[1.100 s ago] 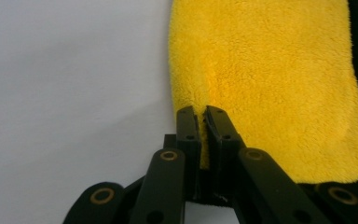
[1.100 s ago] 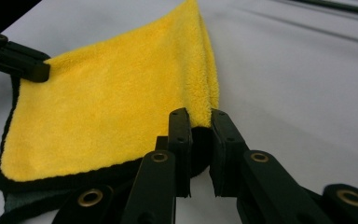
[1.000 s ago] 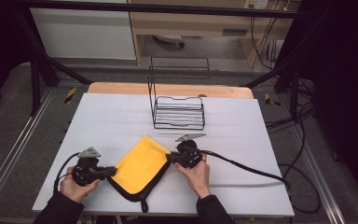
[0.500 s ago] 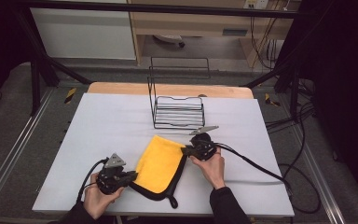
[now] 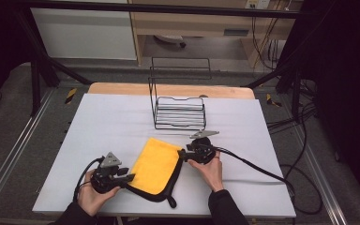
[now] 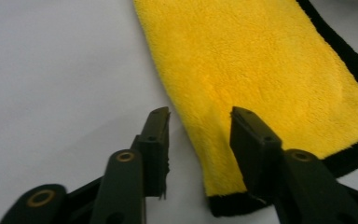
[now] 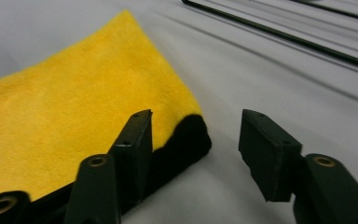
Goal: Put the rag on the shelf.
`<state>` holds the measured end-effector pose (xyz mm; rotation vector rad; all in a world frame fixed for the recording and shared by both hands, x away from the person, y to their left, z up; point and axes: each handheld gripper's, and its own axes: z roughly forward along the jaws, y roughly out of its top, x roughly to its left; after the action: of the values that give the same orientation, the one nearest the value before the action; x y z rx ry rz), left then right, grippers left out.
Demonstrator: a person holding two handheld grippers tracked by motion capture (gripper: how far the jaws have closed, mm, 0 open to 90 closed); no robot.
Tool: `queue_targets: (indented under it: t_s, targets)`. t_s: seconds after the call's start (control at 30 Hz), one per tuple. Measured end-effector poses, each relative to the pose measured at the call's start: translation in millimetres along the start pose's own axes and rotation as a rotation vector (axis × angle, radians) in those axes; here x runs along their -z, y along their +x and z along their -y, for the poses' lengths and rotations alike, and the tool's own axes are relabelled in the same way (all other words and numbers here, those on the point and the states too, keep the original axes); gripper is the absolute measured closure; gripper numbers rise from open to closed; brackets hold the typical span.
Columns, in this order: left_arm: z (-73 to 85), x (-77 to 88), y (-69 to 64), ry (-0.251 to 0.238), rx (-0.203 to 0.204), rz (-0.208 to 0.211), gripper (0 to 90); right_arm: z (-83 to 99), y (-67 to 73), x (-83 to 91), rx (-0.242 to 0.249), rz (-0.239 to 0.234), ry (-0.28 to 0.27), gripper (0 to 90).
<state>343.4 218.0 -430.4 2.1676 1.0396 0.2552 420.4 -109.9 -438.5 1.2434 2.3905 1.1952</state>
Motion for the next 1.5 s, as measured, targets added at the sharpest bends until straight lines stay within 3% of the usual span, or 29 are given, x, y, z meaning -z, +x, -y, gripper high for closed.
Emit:
queue_targets:
  t_s: [0.1,0.17,0.27,0.4,0.47,0.53,0.7,0.9,1.0,1.17,1.27,1.4,1.5]
  targets:
    - [-1.0,-4.0,8.0,0.029,0.005,0.028,56.3,6.1,2.5,-5.6,-0.019,0.01,0.016,41.1]
    - [2.3,-5.8,10.8,0.049,-0.004,0.062,61.3,9.3,5.1,-12.1,-0.054,-0.008,0.017,40.5]
    - [8.0,-6.0,10.3,0.041,-0.01,0.101,69.3,12.1,7.9,-14.1,-0.077,0.018,-0.004,44.1]
    - [10.5,-6.2,5.7,0.038,0.011,0.107,79.3,15.9,13.3,-14.1,-0.097,0.016,-0.024,61.0]
    - [10.1,-5.7,4.2,0.045,0.02,0.105,83.7,16.4,14.1,-15.2,-0.128,-0.024,-0.015,73.8]
    - [9.5,-5.0,1.6,0.046,0.019,0.092,86.6,15.5,14.7,-16.0,-0.16,-0.037,-0.011,77.4]
    - [11.4,-1.9,-3.5,0.041,0.054,0.099,87.7,7.0,8.5,-20.0,-0.15,-0.061,-0.022,79.5]
    - [16.4,0.9,-19.1,0.006,0.032,0.076,87.6,-18.2,10.0,-33.3,-0.036,-0.061,0.008,79.1]
    - [16.6,0.3,-17.9,0.006,0.024,0.08,87.1,-18.2,9.8,-39.2,-0.002,-0.056,0.03,76.6]
    - [12.7,7.3,-14.7,-0.025,-0.018,0.076,79.2,-17.6,12.1,-31.5,0.051,-0.023,-0.04,61.6]
    - [7.7,12.7,-7.1,-0.054,-0.015,0.074,66.3,-18.3,10.9,-21.1,0.055,-0.02,-0.073,50.4]
    - [1.3,13.3,6.2,-0.044,-0.008,0.06,50.6,-17.1,7.1,-8.7,0.081,-0.016,-0.084,35.9]
    - [-3.4,12.4,15.2,-0.039,-0.006,0.055,40.0,-14.3,2.4,-0.5,0.069,-0.031,-0.096,25.5]
